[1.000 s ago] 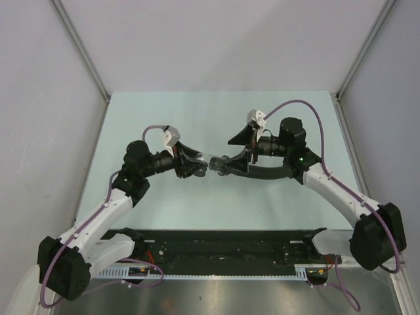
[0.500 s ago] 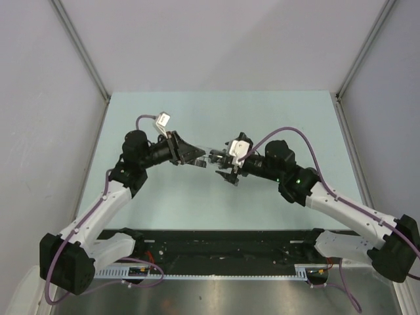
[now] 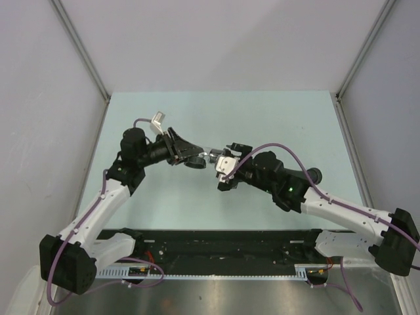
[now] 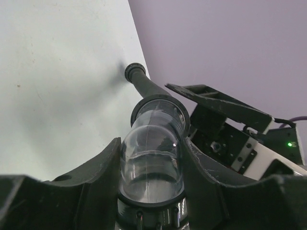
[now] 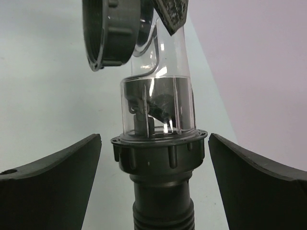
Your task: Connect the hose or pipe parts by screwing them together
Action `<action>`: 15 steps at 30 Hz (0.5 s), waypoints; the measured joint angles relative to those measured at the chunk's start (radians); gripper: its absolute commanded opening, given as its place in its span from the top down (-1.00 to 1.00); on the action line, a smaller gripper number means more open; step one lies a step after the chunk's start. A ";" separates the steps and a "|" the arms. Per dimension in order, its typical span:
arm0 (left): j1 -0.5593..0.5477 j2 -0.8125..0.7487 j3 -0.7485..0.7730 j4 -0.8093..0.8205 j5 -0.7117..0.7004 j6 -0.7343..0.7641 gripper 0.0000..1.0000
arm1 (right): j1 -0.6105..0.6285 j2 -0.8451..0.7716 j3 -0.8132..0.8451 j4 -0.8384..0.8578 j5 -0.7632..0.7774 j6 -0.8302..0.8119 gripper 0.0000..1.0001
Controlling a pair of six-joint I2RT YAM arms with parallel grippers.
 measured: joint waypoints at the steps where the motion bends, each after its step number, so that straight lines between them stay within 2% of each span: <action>1: 0.000 0.002 0.000 0.000 0.006 -0.013 0.99 | 0.003 0.008 0.000 0.000 0.014 -0.007 -0.85; 2: 0.000 0.002 0.000 0.000 0.013 -0.023 0.99 | 0.004 0.018 -0.001 0.006 0.027 -0.014 -0.74; 3: 0.000 0.004 0.000 -0.001 0.021 -0.035 0.99 | 0.004 0.027 -0.003 0.015 0.037 -0.023 -0.50; 5: 0.000 0.009 0.000 0.000 0.038 -0.050 0.99 | 0.005 0.043 -0.009 0.031 0.045 -0.034 -0.23; 6: 0.000 0.013 0.000 -0.003 0.041 -0.051 0.99 | 0.005 0.049 -0.010 0.037 0.048 -0.034 0.01; 9: 0.009 0.024 0.000 -0.003 0.054 -0.057 0.99 | 0.002 0.057 -0.013 0.053 0.045 -0.027 0.35; 12: 0.013 0.037 0.000 0.004 0.067 -0.037 0.99 | -0.015 0.062 -0.018 0.061 0.010 -0.010 0.53; 15: 0.011 0.043 -0.025 0.052 0.070 0.031 0.99 | -0.082 0.076 -0.018 0.060 -0.121 0.059 0.61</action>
